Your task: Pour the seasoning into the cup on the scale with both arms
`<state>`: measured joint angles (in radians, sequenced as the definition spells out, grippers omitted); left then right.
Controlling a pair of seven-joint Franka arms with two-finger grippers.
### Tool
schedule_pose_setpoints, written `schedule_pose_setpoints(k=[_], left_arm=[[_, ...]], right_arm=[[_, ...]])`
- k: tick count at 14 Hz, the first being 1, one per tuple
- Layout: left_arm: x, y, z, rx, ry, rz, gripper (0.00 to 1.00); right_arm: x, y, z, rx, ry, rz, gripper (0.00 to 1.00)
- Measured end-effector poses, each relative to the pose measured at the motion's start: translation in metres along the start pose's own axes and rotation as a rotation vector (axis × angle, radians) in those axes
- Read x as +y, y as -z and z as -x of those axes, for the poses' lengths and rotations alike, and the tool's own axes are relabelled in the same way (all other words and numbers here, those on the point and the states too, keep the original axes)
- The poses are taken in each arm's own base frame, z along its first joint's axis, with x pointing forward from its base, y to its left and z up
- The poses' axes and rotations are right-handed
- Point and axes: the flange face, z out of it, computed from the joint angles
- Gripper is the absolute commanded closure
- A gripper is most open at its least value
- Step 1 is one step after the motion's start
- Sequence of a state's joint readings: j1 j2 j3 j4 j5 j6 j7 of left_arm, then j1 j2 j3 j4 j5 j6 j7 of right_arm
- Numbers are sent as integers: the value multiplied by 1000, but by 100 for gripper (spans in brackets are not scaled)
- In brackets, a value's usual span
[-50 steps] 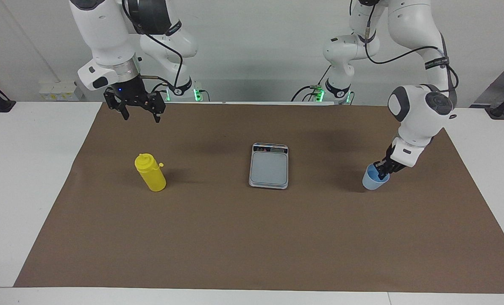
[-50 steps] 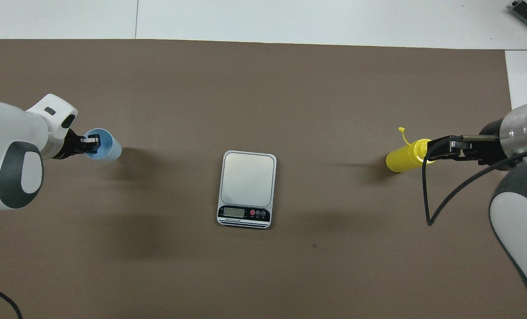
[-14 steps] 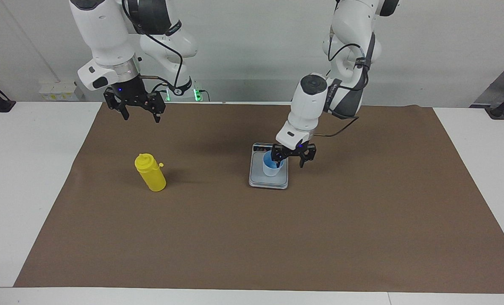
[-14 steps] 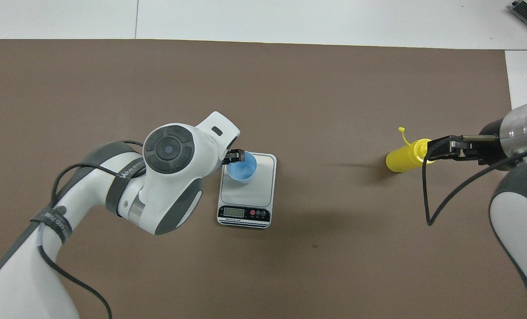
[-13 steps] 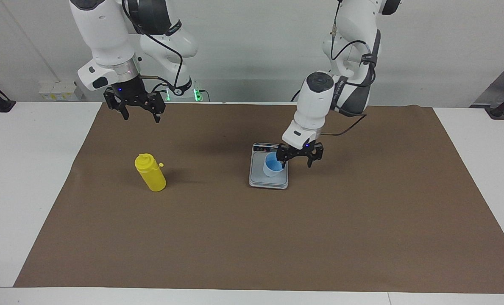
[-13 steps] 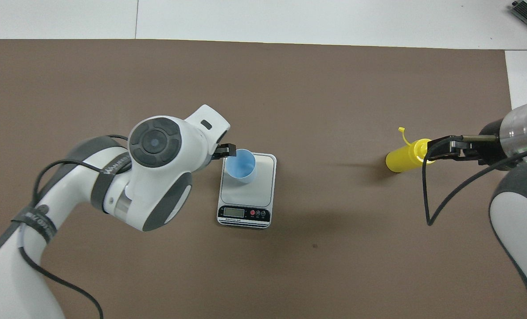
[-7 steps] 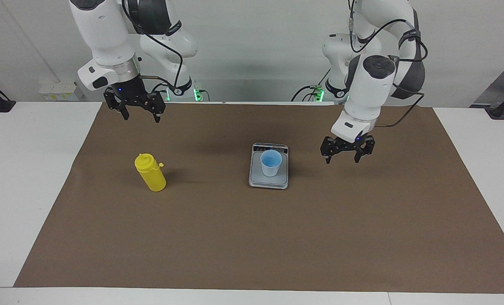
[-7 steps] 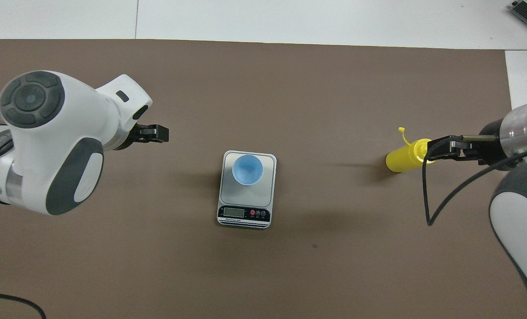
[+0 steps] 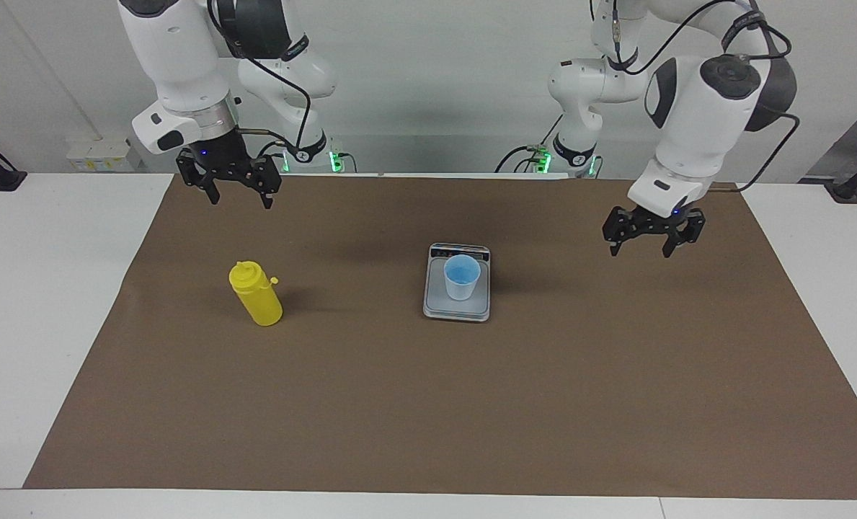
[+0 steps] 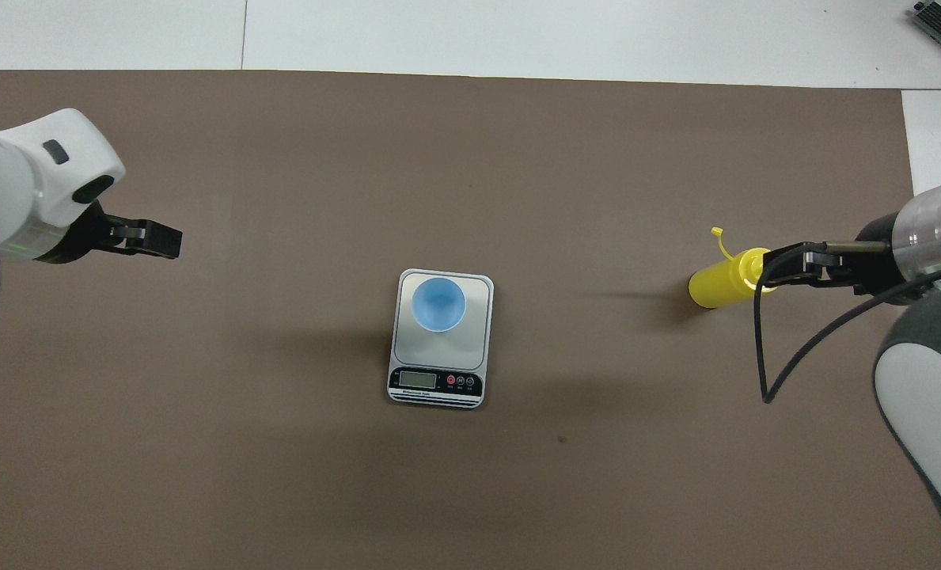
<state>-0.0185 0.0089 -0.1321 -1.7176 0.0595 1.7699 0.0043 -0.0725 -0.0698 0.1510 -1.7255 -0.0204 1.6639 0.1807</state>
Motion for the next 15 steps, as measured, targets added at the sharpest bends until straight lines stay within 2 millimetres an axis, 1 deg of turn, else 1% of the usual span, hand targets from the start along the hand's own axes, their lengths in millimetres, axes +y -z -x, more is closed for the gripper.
schedule_pose_setpoints(k=[2, 3, 4, 8, 10, 12, 14, 15], left_arm=[[-25, 17, 4, -21, -22, -1, 0], [-35, 22, 6, -25, -28, -1, 0], [-41, 23, 7, -29, -31, -1, 0], [-43, 25, 10, -41, -13, 54, 0], [-52, 25, 11, -39, 10, 77, 0], [-59, 28, 11, -32, 23, 91, 0], [-56, 35, 11, -27, 17, 90, 0], [-55, 40, 10, -18, 15, 89, 0]], right_arm=[[0, 0, 0, 0, 0, 0, 0], [0, 0, 0, 0, 0, 0, 0], [0, 0, 0, 0, 0, 0, 0], [0, 0, 0, 0, 0, 0, 0], [0, 0, 0, 0, -1, 0, 0], [7, 0, -1, -1, -14, 0, 0], [18, -1, -3, -1, -34, 0, 0], [19, -1, -3, -2, -35, 0, 0]])
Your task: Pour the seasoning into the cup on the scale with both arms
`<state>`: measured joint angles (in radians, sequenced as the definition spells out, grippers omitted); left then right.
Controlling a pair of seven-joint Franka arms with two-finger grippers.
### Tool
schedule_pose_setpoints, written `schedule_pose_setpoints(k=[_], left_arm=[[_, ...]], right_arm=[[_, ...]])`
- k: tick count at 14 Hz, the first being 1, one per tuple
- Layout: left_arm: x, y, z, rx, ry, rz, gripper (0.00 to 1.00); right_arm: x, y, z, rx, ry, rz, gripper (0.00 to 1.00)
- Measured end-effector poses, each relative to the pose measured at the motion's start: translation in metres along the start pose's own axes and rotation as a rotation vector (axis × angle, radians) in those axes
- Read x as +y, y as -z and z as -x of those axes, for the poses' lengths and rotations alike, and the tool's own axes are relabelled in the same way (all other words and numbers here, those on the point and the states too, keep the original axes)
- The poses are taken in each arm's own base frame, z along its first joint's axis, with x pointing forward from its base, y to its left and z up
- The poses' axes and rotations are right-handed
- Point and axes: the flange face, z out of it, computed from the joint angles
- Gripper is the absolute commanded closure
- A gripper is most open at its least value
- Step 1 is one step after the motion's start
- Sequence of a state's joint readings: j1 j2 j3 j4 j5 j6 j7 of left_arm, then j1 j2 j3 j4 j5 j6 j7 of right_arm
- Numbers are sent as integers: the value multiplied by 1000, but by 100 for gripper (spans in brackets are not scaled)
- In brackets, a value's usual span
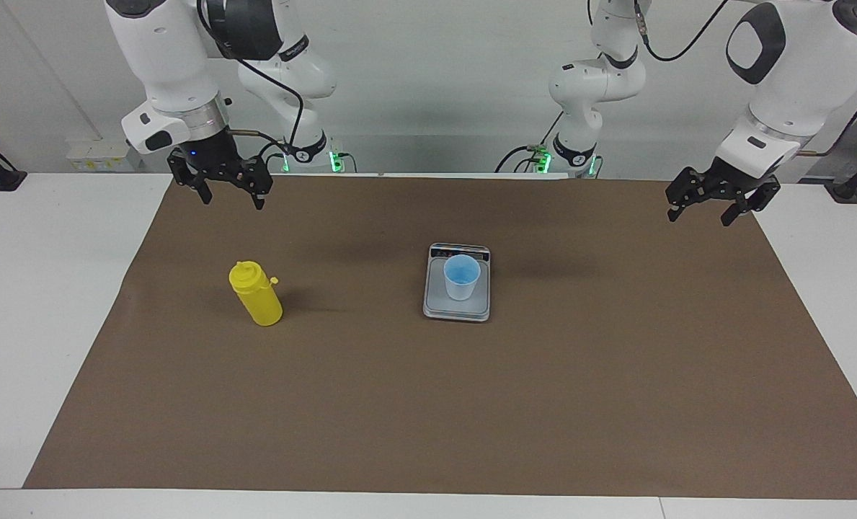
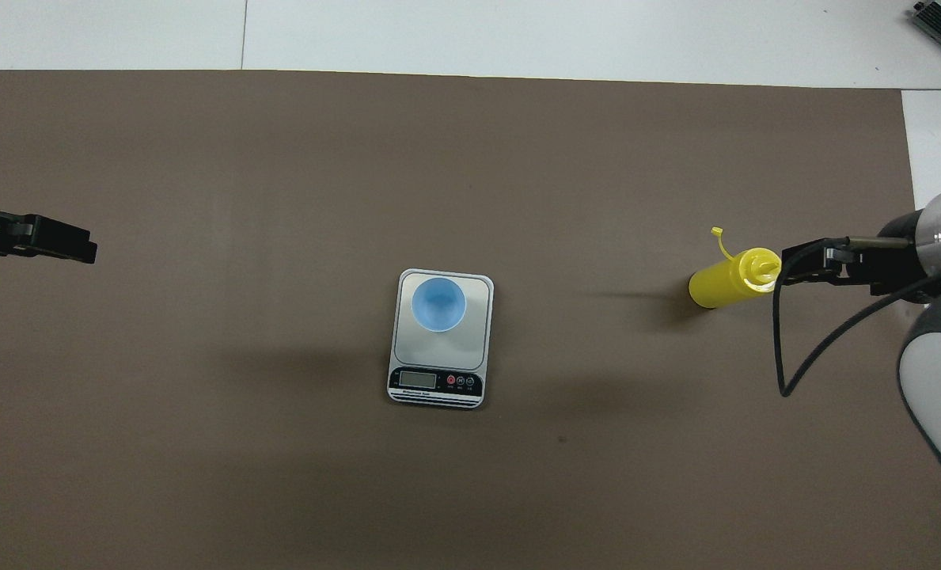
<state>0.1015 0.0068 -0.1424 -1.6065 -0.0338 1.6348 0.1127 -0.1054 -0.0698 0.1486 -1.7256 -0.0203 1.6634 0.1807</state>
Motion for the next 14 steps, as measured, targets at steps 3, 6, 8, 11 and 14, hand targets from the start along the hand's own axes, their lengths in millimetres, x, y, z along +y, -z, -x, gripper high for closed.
schedule_pose_setpoints(k=[3, 6, 8, 11, 14], left_arm=[[3, 5, -1, 9, -5, -1, 0], [9, 3, -1, -4, -19, -3, 0], [9, 2, 1, -18, -31, -8, 0], [9, 2, 1, -20, -36, -8, 0], [9, 2, 1, -22, -37, -8, 0]], right_arm=[[-5, 1, 0, 10, -16, -4, 0], [-6, 6, -6, 55, -141, -33, 0], [-4, 5, -8, 63, -290, -46, 0], [12, -7, -20, 18, -505, -113, 0], [59, -17, -51, -16, -699, -173, 0]])
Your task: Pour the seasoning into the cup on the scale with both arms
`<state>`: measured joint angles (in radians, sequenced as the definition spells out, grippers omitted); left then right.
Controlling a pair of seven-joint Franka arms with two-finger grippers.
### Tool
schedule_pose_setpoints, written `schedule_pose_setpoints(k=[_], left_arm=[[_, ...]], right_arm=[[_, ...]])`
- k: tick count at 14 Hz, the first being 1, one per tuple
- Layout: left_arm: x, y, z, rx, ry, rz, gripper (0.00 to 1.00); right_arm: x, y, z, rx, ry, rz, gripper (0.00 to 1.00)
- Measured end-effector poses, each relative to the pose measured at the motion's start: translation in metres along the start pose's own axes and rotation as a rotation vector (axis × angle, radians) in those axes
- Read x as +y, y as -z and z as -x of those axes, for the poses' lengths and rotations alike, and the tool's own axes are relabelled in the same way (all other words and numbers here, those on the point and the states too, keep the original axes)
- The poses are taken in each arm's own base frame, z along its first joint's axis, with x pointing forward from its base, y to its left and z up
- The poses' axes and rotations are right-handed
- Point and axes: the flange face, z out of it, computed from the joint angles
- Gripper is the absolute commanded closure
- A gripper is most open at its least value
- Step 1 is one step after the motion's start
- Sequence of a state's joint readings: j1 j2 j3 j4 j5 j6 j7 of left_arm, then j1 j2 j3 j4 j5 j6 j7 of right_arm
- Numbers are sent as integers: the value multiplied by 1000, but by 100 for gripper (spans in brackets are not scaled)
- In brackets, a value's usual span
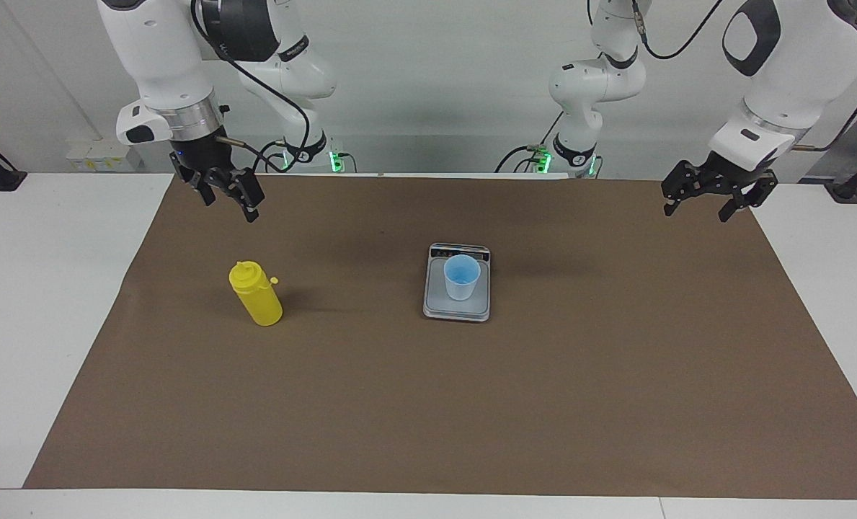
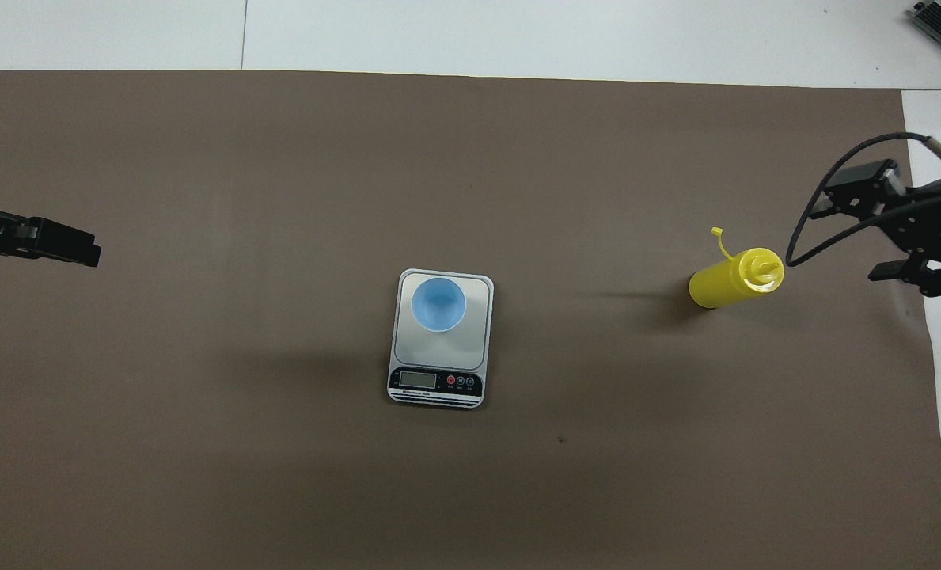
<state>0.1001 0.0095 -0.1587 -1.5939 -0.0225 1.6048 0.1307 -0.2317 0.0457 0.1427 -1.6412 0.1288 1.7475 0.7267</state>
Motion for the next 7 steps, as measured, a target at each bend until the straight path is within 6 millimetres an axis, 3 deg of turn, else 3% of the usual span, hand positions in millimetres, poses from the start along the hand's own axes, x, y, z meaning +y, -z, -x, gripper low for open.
schedule_pose_setpoints(k=[3, 7], left_arm=[[0, 0, 0, -1, 0, 0, 0], [0, -1, 0, -4, 0, 0, 0]], right_arm=[[-2, -18, -35, -49, -99, -13, 0], [4, -67, -79, -172, -214, -36, 0]])
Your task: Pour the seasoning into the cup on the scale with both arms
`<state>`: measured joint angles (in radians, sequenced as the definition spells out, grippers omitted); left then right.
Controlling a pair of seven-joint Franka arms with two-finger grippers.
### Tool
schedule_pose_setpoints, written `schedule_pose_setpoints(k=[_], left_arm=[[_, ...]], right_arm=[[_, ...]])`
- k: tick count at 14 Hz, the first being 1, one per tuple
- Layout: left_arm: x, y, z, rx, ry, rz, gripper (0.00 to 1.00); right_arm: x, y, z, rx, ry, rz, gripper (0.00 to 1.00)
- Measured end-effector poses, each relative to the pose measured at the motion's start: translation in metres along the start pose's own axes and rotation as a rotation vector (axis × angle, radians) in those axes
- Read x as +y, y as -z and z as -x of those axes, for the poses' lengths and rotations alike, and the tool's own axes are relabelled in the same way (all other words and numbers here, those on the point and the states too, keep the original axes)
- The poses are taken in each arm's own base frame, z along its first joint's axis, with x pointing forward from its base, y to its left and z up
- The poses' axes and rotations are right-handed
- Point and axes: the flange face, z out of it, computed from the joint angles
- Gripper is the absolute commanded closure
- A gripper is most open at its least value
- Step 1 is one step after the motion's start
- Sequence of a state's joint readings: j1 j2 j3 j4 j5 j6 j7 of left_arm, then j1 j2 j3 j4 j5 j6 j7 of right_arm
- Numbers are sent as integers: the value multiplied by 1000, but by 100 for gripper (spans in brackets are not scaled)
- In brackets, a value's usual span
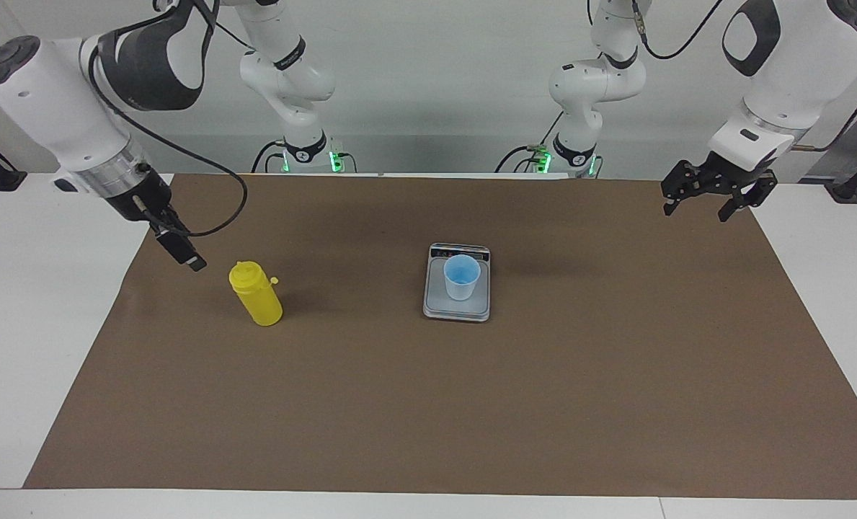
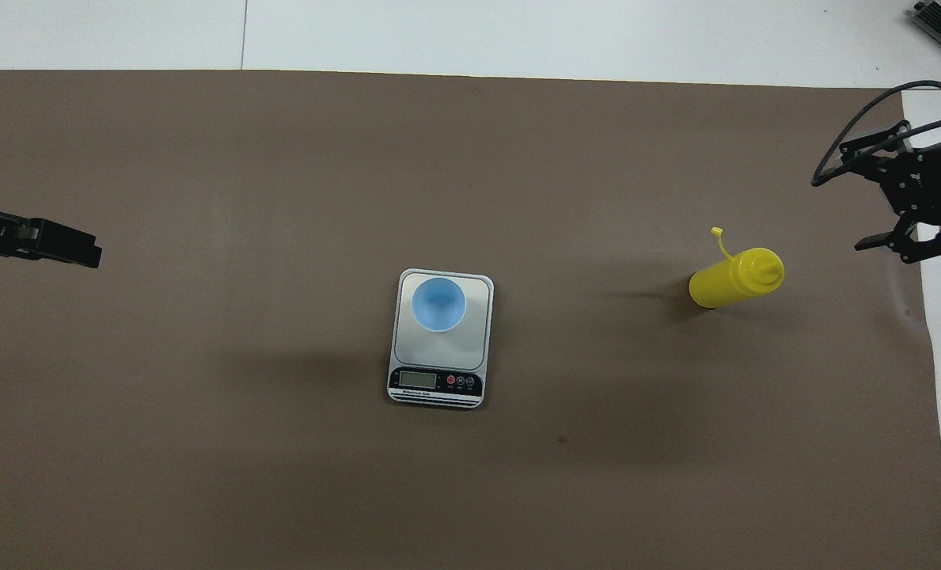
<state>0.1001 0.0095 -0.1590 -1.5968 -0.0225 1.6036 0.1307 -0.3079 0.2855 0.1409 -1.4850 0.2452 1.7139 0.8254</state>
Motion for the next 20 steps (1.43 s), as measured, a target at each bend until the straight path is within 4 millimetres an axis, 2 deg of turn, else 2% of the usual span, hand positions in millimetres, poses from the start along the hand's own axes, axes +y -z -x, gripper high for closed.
schedule_pose_setpoints(k=[4, 10, 13, 15, 20], left_arm=[[0, 0, 0, -1, -1, 0, 0], [0, 1, 1, 2, -1, -1, 0], [-3, 1, 2, -4, 3, -8, 0], [-4, 1, 2, -7, 2, -21, 0], [-4, 1, 3, -11, -6, -38, 0]], right_arm=[[3, -42, -32, -119, -81, -23, 0], [19, -107, -63, -233, -161, 19, 0], [28, -139, -63, -323, -190, 14, 0], [35, -154, -63, -365, -205, 15, 0], [52, -189, -47, -454, -267, 1, 0]])
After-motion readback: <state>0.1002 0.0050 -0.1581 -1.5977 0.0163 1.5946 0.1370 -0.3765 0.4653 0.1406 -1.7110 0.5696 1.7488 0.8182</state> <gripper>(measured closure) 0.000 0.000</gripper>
